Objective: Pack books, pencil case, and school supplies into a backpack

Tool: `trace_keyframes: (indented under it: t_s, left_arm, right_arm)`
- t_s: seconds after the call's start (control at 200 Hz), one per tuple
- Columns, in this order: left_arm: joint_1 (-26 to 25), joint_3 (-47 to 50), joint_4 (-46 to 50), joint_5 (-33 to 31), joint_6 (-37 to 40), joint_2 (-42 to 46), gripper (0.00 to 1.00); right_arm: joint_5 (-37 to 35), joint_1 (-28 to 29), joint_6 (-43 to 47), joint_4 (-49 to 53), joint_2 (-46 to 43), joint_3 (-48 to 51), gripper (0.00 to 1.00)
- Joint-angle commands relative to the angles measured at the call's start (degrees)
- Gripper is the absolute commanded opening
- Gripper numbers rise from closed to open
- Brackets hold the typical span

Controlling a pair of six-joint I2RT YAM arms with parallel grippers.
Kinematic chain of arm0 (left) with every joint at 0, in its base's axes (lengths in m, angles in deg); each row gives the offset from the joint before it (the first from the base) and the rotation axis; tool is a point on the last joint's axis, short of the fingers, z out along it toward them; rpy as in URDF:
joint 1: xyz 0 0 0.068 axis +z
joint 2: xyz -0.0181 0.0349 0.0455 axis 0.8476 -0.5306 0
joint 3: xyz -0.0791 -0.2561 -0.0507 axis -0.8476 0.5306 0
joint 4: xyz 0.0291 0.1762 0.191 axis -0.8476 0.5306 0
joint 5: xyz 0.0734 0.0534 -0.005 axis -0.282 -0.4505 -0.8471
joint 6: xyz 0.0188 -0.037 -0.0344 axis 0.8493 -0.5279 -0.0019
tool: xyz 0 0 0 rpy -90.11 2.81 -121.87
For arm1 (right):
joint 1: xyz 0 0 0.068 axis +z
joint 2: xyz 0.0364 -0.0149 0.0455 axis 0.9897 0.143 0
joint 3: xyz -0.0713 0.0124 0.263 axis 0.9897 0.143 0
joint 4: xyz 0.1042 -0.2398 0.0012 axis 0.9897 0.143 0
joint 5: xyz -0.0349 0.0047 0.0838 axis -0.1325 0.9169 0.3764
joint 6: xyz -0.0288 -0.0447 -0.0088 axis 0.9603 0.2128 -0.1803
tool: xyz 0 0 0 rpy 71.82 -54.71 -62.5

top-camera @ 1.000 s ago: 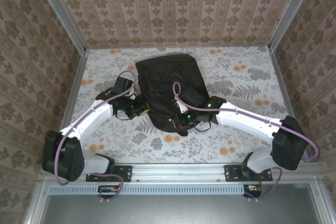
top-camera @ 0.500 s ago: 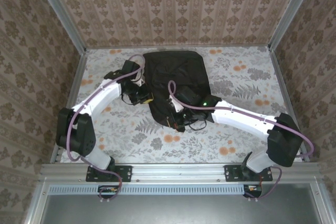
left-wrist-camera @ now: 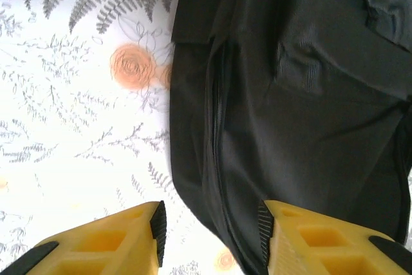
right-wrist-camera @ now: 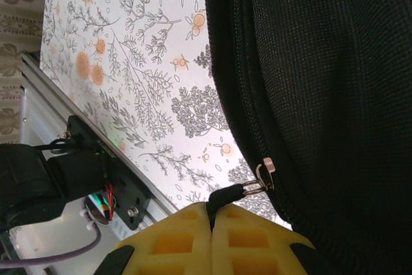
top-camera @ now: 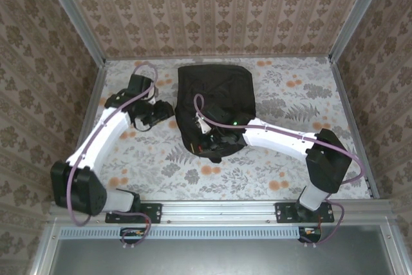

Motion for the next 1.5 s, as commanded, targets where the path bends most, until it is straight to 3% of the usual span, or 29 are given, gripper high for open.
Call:
trace_keyframes:
  t_s: [0.0, 0.12, 0.33, 0.475, 0.99, 1.29, 1.38, 1.495]
  left_arm:
    - [-0.16, 6.18, -0.4, 2.72, -4.53, 3.2, 0.48]
    - [-2.39, 9.48, -4.96, 6.05, -10.84, 4.78, 0.5]
    - [-11.06, 6.63, -5.91, 1.97, -14.36, -0.05, 0.51]
    - [-14.17, 6.63, -6.27, -0.25, -15.2, -2.4, 0.49]
    - [-13.06, 12.39, -5.11, -3.69, -15.94, 4.97, 0.46]
    - [-12.48, 14.57, -9.81, -1.73, -17.43, 1.27, 0.45]
    - [-12.48, 14.61, -10.92, -1.7, -17.35, 0.29, 0.42]
    - [-12.39, 14.61, -11.54, -2.4, -16.91, -0.54, 0.31]
  right_arm:
    - [3.21, 1.17, -3.18, -4.4, 1.56, -2.43, 0.0]
    - [3.02, 1.69, -3.19, -4.51, 2.16, -2.54, 0.0]
    - [2.41, 1.74, -3.09, -4.56, 1.04, -1.54, 0.0]
    - [1.81, 1.8, -3.1, -4.65, 0.09, -0.33, 0.0]
    - [-0.12, 1.57, -2.31, -4.37, -1.07, 1.37, 0.0]
    - [0.56, 1.6, -2.38, -4.54, -1.32, 1.65, 0.0]
    - [0.7, 1.56, -1.92, -3.86, -1.31, 1.74, 0.0]
    - [0.67, 1.56, -1.48, -2.89, -1.37, 1.81, 0.0]
